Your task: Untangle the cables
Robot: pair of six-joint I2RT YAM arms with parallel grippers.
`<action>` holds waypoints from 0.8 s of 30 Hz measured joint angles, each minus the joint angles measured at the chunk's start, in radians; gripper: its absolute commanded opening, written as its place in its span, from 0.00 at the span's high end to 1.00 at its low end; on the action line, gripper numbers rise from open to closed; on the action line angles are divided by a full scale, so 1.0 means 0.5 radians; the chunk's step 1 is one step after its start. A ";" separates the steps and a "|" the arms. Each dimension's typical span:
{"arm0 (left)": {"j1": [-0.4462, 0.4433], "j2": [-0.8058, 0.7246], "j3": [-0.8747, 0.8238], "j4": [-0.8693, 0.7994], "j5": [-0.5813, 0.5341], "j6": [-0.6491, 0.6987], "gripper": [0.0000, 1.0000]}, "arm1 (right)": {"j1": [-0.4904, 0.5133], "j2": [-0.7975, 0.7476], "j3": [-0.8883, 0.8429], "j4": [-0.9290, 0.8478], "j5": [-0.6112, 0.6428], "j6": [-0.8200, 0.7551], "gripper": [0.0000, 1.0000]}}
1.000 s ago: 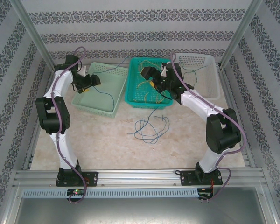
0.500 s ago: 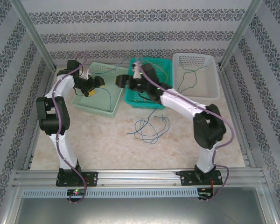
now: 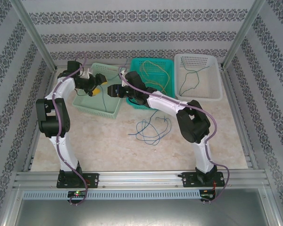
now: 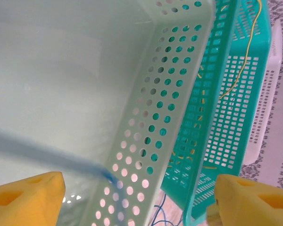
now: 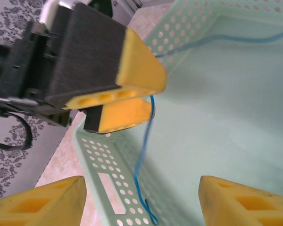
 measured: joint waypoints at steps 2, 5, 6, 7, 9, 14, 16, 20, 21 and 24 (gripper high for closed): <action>0.013 -0.011 -0.027 0.025 0.023 -0.037 0.15 | 0.000 0.041 0.027 -0.020 -0.002 0.007 0.48; 0.041 -0.053 -0.063 0.034 0.025 -0.076 0.15 | 0.000 0.072 0.033 -0.053 -0.002 0.014 0.48; 0.047 -0.074 -0.069 0.034 0.024 -0.078 0.15 | -0.001 0.072 0.022 -0.056 -0.002 0.019 0.48; 0.058 -0.097 -0.069 0.033 0.024 -0.078 0.15 | -0.001 0.066 0.008 -0.051 0.000 0.021 0.48; 0.062 -0.148 -0.068 0.018 0.014 -0.074 0.15 | -0.002 0.037 -0.049 -0.040 0.014 0.026 0.48; 0.068 -0.240 -0.031 -0.149 -0.111 0.022 0.15 | -0.047 -0.143 -0.213 -0.049 0.030 0.041 0.45; 0.070 -0.260 -0.031 -0.212 -0.180 0.062 0.15 | -0.078 -0.253 -0.250 -0.050 0.030 0.041 0.43; 0.072 -0.328 -0.032 -0.313 -0.342 0.140 0.16 | -0.148 -0.565 -0.365 -0.049 0.045 0.021 0.42; 0.072 -0.363 -0.035 -0.329 -0.381 0.156 0.16 | -0.163 -0.656 -0.403 -0.062 0.062 0.002 0.41; 0.071 -0.553 -0.088 -0.333 -0.499 0.200 0.15 | -0.231 -0.929 -0.519 -0.185 0.134 -0.046 0.43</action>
